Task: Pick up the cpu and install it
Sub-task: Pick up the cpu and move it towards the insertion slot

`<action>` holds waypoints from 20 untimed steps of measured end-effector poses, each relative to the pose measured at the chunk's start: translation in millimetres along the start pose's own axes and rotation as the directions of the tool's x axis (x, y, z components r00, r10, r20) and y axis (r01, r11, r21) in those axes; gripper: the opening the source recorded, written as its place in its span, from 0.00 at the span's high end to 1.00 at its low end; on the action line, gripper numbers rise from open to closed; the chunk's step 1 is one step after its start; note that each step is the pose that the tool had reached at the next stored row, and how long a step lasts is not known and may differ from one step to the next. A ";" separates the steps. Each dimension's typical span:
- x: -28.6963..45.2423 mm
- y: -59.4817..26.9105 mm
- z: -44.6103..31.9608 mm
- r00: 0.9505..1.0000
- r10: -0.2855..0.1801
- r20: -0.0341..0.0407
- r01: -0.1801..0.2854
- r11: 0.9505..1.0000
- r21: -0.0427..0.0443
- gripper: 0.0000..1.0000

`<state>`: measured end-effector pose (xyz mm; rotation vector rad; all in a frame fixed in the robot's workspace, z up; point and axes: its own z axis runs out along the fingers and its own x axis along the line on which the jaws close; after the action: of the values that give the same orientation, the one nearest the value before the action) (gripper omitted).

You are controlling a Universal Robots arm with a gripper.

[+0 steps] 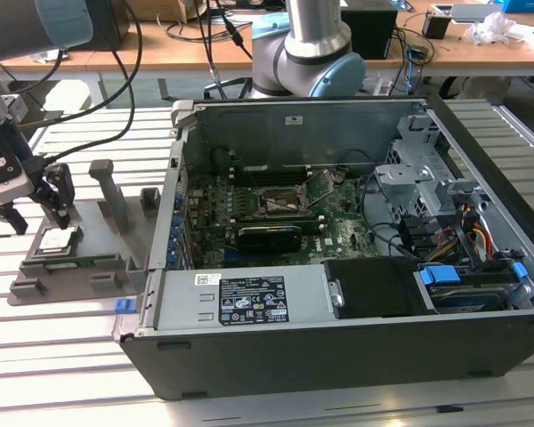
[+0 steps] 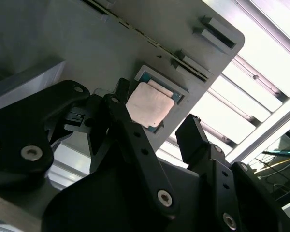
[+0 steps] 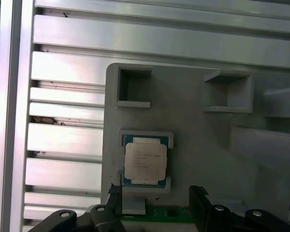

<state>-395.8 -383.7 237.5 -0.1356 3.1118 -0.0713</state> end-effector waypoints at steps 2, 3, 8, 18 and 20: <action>0.0 0.0 0.9 1.000 0.000 0.000 0.000 1.000 0.000 0.34; 0.0 0.1 1.2 1.000 0.000 0.000 0.000 1.000 0.000 0.34; 0.1 0.1 3.0 1.000 0.000 0.000 0.000 1.000 0.000 0.34; 0.2 0.3 6.9 1.000 0.000 0.000 0.000 1.000 0.000 0.34; 0.2 0.4 8.1 1.000 0.000 0.000 0.000 1.000 0.000 0.34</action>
<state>-395.7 -383.7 229.4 -0.1356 3.1116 -0.0713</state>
